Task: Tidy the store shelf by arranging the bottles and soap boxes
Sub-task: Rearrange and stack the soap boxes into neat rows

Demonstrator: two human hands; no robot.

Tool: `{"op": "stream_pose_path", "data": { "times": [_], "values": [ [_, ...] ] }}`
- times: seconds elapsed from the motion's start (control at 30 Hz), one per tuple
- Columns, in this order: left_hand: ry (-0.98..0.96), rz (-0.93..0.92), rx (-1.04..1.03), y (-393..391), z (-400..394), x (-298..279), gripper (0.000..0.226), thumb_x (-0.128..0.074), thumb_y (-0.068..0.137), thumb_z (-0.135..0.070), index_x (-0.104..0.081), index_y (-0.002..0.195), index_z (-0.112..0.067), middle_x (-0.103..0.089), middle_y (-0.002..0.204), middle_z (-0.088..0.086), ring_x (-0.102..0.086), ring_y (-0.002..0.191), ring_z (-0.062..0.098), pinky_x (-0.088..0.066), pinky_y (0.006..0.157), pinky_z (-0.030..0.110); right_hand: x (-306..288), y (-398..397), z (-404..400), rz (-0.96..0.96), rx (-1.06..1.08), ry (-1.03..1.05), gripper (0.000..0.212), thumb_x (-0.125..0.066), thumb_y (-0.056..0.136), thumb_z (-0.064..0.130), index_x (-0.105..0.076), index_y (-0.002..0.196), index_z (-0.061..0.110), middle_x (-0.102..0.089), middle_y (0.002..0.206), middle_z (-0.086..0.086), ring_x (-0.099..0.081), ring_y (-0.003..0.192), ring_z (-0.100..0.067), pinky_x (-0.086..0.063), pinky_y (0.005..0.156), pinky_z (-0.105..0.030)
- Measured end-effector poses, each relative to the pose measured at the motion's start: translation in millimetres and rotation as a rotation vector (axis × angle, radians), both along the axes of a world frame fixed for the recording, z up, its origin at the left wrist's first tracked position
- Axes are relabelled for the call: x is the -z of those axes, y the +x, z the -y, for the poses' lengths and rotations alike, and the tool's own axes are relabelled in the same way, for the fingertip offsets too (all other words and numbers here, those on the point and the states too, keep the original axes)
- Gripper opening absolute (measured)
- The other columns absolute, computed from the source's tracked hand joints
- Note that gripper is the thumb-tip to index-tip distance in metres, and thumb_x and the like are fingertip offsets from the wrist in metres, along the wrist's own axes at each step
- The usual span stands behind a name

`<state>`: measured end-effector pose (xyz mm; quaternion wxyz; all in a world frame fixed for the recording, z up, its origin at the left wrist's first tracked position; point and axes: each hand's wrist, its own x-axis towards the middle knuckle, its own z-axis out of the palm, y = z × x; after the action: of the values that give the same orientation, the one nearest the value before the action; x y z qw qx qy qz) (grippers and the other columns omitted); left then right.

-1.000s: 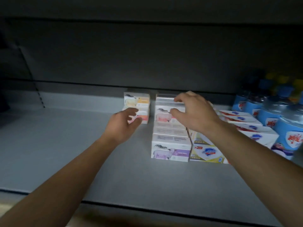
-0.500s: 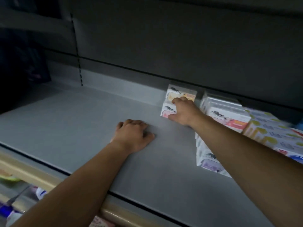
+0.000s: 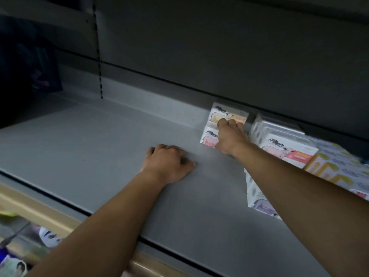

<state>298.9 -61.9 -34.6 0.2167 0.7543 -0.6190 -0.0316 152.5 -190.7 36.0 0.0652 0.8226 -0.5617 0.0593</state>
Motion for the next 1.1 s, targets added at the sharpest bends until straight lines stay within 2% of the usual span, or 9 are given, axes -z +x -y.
{"op": "stream_pose_path", "data": {
  "times": [0.17,0.27,0.37,0.47,0.67,0.8,0.87,0.97,1.1],
  "values": [
    [0.029,-0.016,-0.002,0.3,-3.5,-4.4,0.043,-0.04,0.086,-0.065,-0.062,0.104,-0.033,-0.062,0.119,-0.011,-0.046,0.123,0.021,-0.028,0.107,0.041,-11.4,2.8,-4.6,-0.06,0.015,0.001,0.05,-0.066,0.087,0.022,-0.05,0.134,0.014,-0.037,0.138,-0.011,-0.033,0.127,-0.032,-0.04,0.102,-0.04],
    [-0.004,-0.077,-0.021,-0.7,-6.1,-9.8,0.04,-0.047,0.087,-0.06,-0.062,0.111,-0.031,-0.064,0.12,-0.006,-0.051,0.121,0.025,-0.033,0.106,0.039,-13.8,-3.4,-15.3,-0.072,-0.049,0.023,0.053,-0.065,0.088,0.028,-0.049,0.138,0.018,-0.045,0.139,-0.011,-0.04,0.128,-0.032,-0.041,0.104,-0.039],
    [-0.264,-0.377,-0.027,-2.7,-6.5,-17.2,0.051,-0.062,0.087,-0.043,-0.053,0.133,-0.023,-0.061,0.129,0.004,-0.056,0.119,0.026,-0.043,0.102,0.035,-19.8,-11.2,-32.9,0.02,-0.171,0.093,0.051,-0.069,0.086,0.028,-0.054,0.134,0.023,-0.057,0.134,-0.007,-0.052,0.123,-0.028,-0.045,0.101,-0.036],
    [-0.42,-0.668,0.075,-10.6,-9.6,-23.9,0.053,-0.067,0.086,-0.032,-0.049,0.136,-0.027,-0.062,0.121,-0.002,-0.063,0.103,0.016,-0.051,0.09,0.031,-28.5,-16.4,-55.7,0.16,-0.344,0.203,0.04,-0.069,0.086,0.022,-0.063,0.126,0.023,-0.064,0.123,-0.001,-0.057,0.115,-0.021,-0.046,0.093,-0.029],
    [-0.46,-0.99,0.218,-8.7,-16.4,-31.8,0.007,-0.068,0.09,-0.013,-0.071,0.093,-0.019,-0.074,0.079,0.005,-0.068,0.066,0.016,-0.053,0.058,0.026,-36.0,-36.3,-88.8,0.415,-0.483,0.233,0.05,-0.072,0.087,0.025,-0.054,0.134,0.022,-0.057,0.129,0.004,-0.052,0.119,-0.01,-0.039,0.097,-0.017],
    [-0.355,-1.455,0.121,-10.7,-22.6,-38.2,0.02,-0.062,0.093,-0.018,-0.073,0.084,-0.004,-0.074,0.076,0.009,-0.068,0.062,0.018,-0.055,0.055,0.026,-37.7,-56.0,-98.7,0.419,-0.542,0.225,0.075,-0.08,0.076,0.027,-0.044,0.141,0.031,-0.045,0.128,0.013,-0.047,0.112,-0.001,-0.033,0.087,-0.002],
    [-0.219,-1.536,0.046,-10.5,-24.3,-41.3,0.028,-0.06,0.094,-0.029,-0.073,0.082,-0.008,-0.074,0.076,0.008,-0.069,0.061,0.018,-0.056,0.053,0.027,-35.3,-59.5,-96.9,0.465,-0.507,0.23,0.065,-0.078,0.078,0.033,-0.049,0.137,0.032,-0.053,0.123,0.016,-0.054,0.108,-0.001,-0.039,0.085,-0.005],
    [-0.061,-1.503,-0.026,-7.7,-25.5,-43.4,0.044,-0.055,0.09,-0.054,-0.067,0.077,-0.014,-0.064,0.056,0.006,-0.058,0.042,0.015,-0.047,0.041,0.019,-34.1,-59.3,-94.1,0.632,-0.345,0.301,0.038,-0.065,0.08,0.057,-0.069,0.103,0.027,-0.07,0.093,0.015,-0.068,0.082,-0.002,-0.05,0.078,-0.022],
    [0.063,-1.449,0.009,-6.7,-25.9,-43.3,0.064,-0.047,0.082,-0.074,-0.064,0.079,-0.012,-0.056,0.051,0.006,-0.05,0.038,0.014,-0.039,0.038,0.016,-34.6,-57.9,-90.0,0.805,-0.157,0.501,0.065,-0.056,0.071,0.073,-0.072,0.094,0.013,-0.076,0.089,0.002,-0.075,0.08,-0.018,-0.06,0.085,-0.042]
  ]
}}
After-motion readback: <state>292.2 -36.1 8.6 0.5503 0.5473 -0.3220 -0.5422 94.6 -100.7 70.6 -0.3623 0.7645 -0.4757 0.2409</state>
